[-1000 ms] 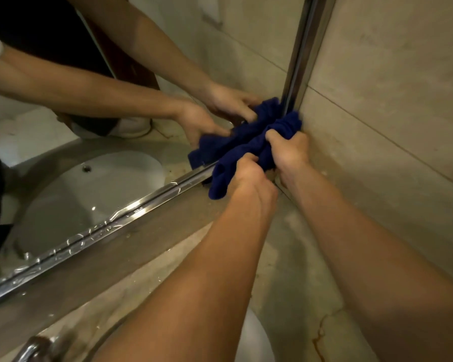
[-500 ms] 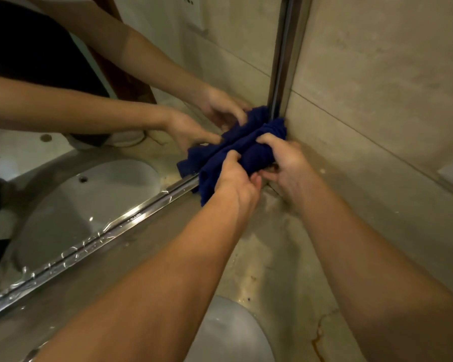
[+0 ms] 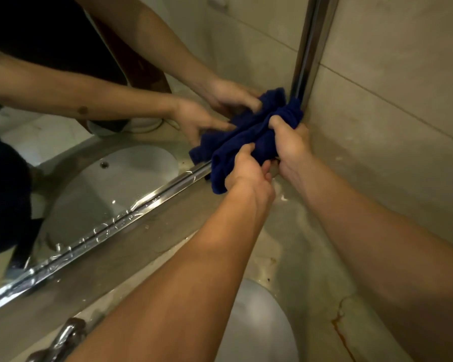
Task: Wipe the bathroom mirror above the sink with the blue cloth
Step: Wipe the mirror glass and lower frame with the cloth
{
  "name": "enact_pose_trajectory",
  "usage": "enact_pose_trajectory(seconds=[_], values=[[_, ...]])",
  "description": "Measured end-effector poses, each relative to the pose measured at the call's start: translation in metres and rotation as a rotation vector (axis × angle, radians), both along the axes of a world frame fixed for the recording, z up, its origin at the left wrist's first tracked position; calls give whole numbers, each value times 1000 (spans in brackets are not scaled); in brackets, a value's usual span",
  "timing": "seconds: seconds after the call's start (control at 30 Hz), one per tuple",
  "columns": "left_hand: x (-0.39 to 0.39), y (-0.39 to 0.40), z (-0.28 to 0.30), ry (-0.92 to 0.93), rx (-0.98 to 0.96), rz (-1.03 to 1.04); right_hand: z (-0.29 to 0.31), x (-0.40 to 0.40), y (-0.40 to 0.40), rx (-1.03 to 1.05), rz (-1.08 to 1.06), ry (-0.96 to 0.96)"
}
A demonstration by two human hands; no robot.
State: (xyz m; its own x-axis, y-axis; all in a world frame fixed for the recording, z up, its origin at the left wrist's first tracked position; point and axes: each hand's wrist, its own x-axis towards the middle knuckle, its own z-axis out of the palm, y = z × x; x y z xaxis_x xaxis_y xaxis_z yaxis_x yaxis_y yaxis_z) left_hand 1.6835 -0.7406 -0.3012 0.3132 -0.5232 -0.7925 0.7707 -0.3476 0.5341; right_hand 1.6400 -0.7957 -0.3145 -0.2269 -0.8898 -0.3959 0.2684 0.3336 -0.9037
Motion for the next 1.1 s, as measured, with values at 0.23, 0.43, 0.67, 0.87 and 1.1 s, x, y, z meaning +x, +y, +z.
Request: enact_pose_trajectory(seconds=[0.23, 0.43, 0.67, 0.87, 1.1], values=[[31, 41, -6, -133, 12, -9, 1, 19, 32, 5, 185, -83], [56, 72, 9, -46, 8, -32, 11, 23, 37, 130, 324, -102], [59, 60, 26, 2, -11, 8, 24, 7, 27, 199, 337, -110], [24, 22, 19, 30, -37, 16, 18, 1, 7, 109, 67, -53], [45, 48, -1, -7, -148, 61, -3, 34, 41, -67, -18, 22]])
